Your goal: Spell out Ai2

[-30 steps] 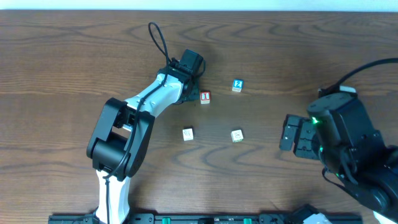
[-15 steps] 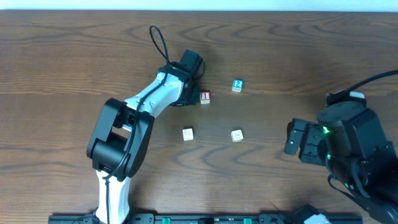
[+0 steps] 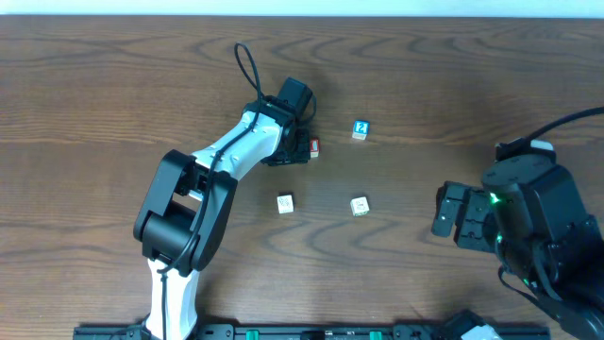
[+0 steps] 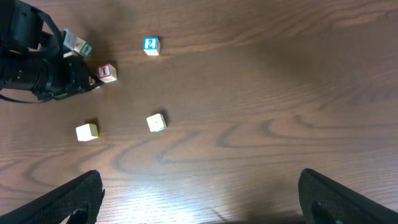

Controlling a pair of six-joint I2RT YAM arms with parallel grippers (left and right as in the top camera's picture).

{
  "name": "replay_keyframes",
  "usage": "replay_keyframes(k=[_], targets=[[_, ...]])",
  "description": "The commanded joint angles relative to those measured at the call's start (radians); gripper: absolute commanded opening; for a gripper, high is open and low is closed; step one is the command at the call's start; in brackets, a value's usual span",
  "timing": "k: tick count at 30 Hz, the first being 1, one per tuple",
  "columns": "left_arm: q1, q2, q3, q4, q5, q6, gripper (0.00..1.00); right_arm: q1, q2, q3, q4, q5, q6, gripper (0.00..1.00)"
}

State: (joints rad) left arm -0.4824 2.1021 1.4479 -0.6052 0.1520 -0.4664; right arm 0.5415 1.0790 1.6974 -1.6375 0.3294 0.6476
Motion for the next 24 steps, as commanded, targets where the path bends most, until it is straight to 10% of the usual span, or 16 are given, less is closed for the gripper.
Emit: replay_keyframes(k=[1, 24], targets=[[-0.002, 0.031, -0.011, -0.013, -0.037, 0.006, 0.41, -0.007, -0.002, 0.011, -0.004, 0.004, 0.018, 0.99], [0.032, 0.029, 0.070, -0.076, -0.083, 0.052, 0.36, -0.007, -0.002, 0.011, -0.005, 0.004, 0.018, 0.99]])
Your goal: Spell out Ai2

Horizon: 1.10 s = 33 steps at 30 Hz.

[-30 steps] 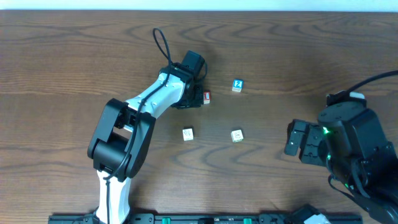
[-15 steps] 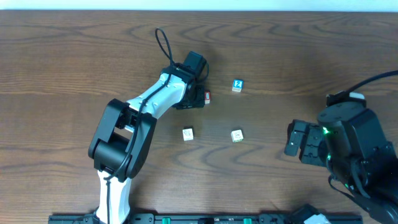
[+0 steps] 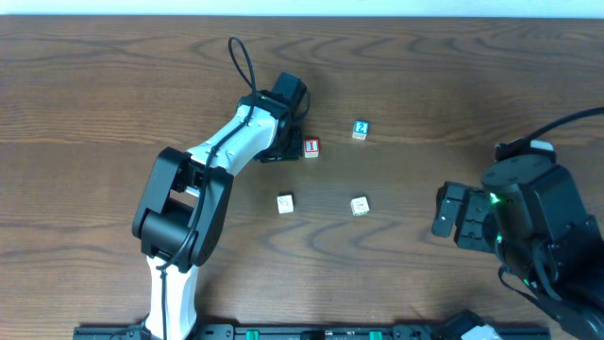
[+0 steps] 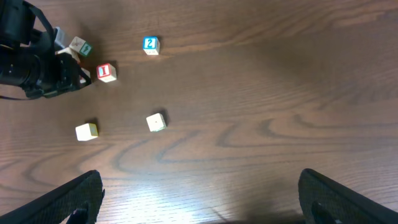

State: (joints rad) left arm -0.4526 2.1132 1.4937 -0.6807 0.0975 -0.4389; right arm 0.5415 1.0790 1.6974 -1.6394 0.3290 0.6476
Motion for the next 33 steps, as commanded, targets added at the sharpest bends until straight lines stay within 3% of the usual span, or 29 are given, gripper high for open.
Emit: replay_keyframes(k=[1, 10, 19, 25, 27, 28, 33], targets=[[0.003, 0.018, 0.024, 0.000, -0.029, 0.025, 0.36, -0.007, -0.002, 0.011, -0.003, 0.004, 0.018, 0.99], [0.003, 0.018, 0.050, -0.018, -0.027, 0.025, 0.45, -0.007, -0.002, 0.011, -0.004, 0.004, 0.018, 0.99], [0.003, 0.007, 0.234, -0.205, -0.052, 0.073, 0.45, -0.007, -0.002, 0.011, -0.019, 0.004, 0.019, 0.99], [0.003, -0.016, 0.256, -0.320, -0.255, 0.062, 0.35, -0.007, -0.002, 0.011, -0.030, 0.004, 0.018, 0.99], [0.003, -0.015, 0.246, -0.341, -0.286, 0.035, 0.16, -0.007, -0.002, 0.011, -0.030, 0.004, 0.019, 0.99], [0.003, -0.015, 0.237, -0.341, -0.289, 0.026, 0.12, -0.007, -0.002, 0.011, -0.030, 0.004, 0.019, 0.99], [0.003, -0.014, 0.208, -0.319, -0.289, 0.019, 0.20, -0.007, -0.002, 0.011, -0.032, 0.004, 0.019, 0.99]])
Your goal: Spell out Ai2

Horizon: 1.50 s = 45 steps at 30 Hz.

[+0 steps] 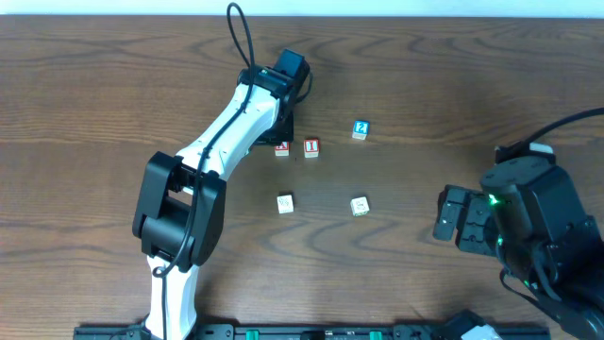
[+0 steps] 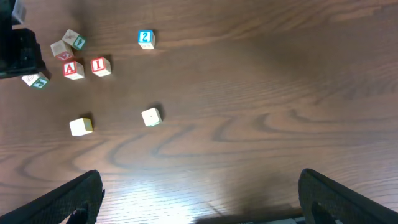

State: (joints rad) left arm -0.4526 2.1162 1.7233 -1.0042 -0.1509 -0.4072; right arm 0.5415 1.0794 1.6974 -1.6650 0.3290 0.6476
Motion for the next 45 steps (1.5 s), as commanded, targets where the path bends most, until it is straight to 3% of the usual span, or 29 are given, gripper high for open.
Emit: replay_keyframes(k=[1, 9, 18, 45], targets=[[0.003, -0.018, -0.031, 0.013, -0.040, -0.013, 0.20, -0.007, -0.002, 0.011, -0.008, 0.004, 0.019, 0.99], [0.003, -0.018, -0.147, 0.121, -0.020, -0.012, 0.18, -0.007, -0.002, 0.011, -0.014, 0.004, 0.022, 0.99], [0.002, -0.018, -0.156, 0.208, -0.013, -0.011, 0.20, -0.007, -0.002, 0.011, -0.015, 0.004, 0.021, 0.99], [0.001, -0.017, -0.158, 0.254, 0.047, -0.011, 0.33, -0.007, -0.002, 0.011, -0.014, 0.005, 0.021, 0.99]])
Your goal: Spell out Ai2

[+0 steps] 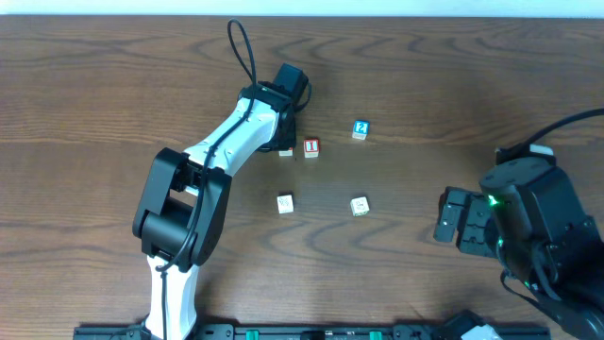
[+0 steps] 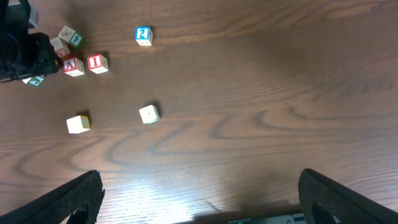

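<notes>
In the right wrist view the red "A" block (image 2: 73, 66) and the red "1" block (image 2: 97, 63) stand side by side at the far left. The blue "2" block (image 2: 143, 35) lies apart, up and to the right. My left gripper (image 2: 28, 55) is against the left side of the "A" block. From overhead the left gripper (image 1: 282, 132) covers most of the "A" block (image 1: 286, 151) beside the "1" block (image 1: 310, 147); its jaws are hidden. My right gripper (image 2: 199, 199) stands open over bare wood, far from the blocks.
Two cream blocks (image 2: 78, 124) (image 2: 149, 114) lie nearer than the row. A few more lettered blocks (image 2: 68, 37) (image 2: 35, 81) sit around the left gripper. From overhead, the "2" block (image 1: 360, 129) and the right gripper (image 1: 453, 215) lie to the right.
My left gripper has drawn back from beyond the "A" block and now sits over and against it. The blocks and the right gripper have not visibly moved.
At first my left gripper's tip was at the red "1" block. Then the "1" stood free just right of the gripper. Later the "A" block stood beside it on the left with the gripper beyond. Now the gripper covers the "A" again.
</notes>
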Controlling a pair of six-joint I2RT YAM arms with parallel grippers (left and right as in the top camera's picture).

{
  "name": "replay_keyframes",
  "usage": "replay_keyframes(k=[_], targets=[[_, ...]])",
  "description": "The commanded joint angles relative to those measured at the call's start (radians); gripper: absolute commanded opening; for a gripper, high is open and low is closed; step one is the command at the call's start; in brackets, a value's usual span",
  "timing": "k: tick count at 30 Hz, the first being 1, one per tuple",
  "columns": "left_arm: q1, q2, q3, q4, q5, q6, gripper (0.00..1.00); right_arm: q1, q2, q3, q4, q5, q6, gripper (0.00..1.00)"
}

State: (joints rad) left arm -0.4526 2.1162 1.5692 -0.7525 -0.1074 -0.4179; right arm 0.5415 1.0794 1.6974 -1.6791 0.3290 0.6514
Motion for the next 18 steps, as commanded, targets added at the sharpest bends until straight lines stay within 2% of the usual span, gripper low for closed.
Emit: replay_keyframes(k=[1, 4, 10, 12, 18], targets=[[0.001, -0.017, -0.003, 0.006, 0.003, 0.000, 0.33, -0.007, -0.002, 0.011, 0.000, 0.005, 0.018, 0.99], [0.001, -0.017, -0.003, 0.016, 0.003, 0.000, 0.38, -0.007, -0.002, 0.011, 0.000, 0.005, 0.018, 0.99], [0.000, -0.017, -0.003, 0.022, 0.004, -0.001, 0.40, -0.007, -0.002, 0.011, 0.000, 0.005, 0.018, 0.99], [0.001, -0.017, -0.003, 0.022, 0.004, -0.001, 0.44, -0.007, -0.002, 0.011, 0.000, 0.005, 0.018, 0.99], [0.000, -0.017, -0.003, 0.021, 0.010, -0.001, 0.45, -0.007, -0.002, 0.011, 0.000, 0.005, 0.018, 0.99]])
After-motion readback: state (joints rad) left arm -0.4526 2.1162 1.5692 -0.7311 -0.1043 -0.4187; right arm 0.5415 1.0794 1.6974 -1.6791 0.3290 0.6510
